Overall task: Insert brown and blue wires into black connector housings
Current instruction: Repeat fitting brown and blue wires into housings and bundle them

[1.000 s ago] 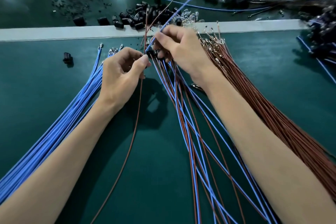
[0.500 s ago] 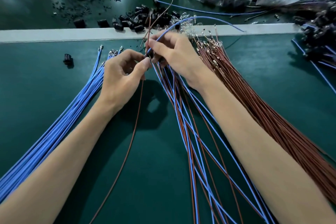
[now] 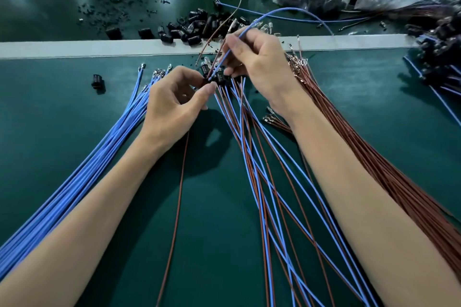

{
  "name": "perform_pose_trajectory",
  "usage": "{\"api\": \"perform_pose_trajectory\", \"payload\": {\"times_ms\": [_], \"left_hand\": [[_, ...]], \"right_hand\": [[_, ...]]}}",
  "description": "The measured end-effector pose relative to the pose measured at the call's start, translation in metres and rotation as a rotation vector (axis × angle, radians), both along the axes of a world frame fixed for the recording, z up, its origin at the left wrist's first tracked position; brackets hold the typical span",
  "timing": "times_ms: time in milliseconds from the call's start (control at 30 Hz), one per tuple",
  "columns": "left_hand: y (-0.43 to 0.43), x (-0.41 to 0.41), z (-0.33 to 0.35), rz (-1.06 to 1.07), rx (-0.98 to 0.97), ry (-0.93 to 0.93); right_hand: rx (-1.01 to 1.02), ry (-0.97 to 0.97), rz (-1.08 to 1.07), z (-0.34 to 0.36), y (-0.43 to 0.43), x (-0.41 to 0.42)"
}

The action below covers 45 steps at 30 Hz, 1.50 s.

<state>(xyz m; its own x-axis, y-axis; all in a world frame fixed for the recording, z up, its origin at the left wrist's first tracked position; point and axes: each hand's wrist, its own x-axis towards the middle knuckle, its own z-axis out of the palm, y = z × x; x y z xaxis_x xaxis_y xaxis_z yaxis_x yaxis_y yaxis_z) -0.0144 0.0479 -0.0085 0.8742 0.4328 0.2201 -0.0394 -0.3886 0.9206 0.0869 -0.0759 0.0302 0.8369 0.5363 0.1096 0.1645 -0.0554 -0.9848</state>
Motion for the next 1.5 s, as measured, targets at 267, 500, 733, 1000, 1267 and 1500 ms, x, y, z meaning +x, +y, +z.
{"api": "perform_pose_trajectory", "payload": {"times_ms": [267, 500, 733, 1000, 1267, 1500], "left_hand": [[0.001, 0.000, -0.002, -0.020, -0.004, -0.024], [0.003, 0.001, -0.005, -0.027, 0.002, -0.050], [0.007, 0.003, -0.008, -0.012, 0.000, -0.068], [0.005, 0.002, -0.006, -0.022, -0.004, -0.066], [0.005, 0.000, -0.003, -0.026, -0.064, -0.071], [0.004, -0.001, -0.002, -0.026, -0.097, -0.046]], "right_hand": [[-0.051, -0.042, 0.072, -0.008, 0.001, -0.001], [-0.037, -0.085, 0.109, -0.009, 0.000, 0.000], [-0.060, -0.112, 0.098, -0.007, -0.002, 0.000], [-0.050, -0.133, 0.013, -0.010, 0.003, -0.003], [-0.079, -0.161, -0.025, -0.013, 0.005, -0.002], [-0.038, -0.120, 0.011, -0.013, 0.002, 0.002]]}}
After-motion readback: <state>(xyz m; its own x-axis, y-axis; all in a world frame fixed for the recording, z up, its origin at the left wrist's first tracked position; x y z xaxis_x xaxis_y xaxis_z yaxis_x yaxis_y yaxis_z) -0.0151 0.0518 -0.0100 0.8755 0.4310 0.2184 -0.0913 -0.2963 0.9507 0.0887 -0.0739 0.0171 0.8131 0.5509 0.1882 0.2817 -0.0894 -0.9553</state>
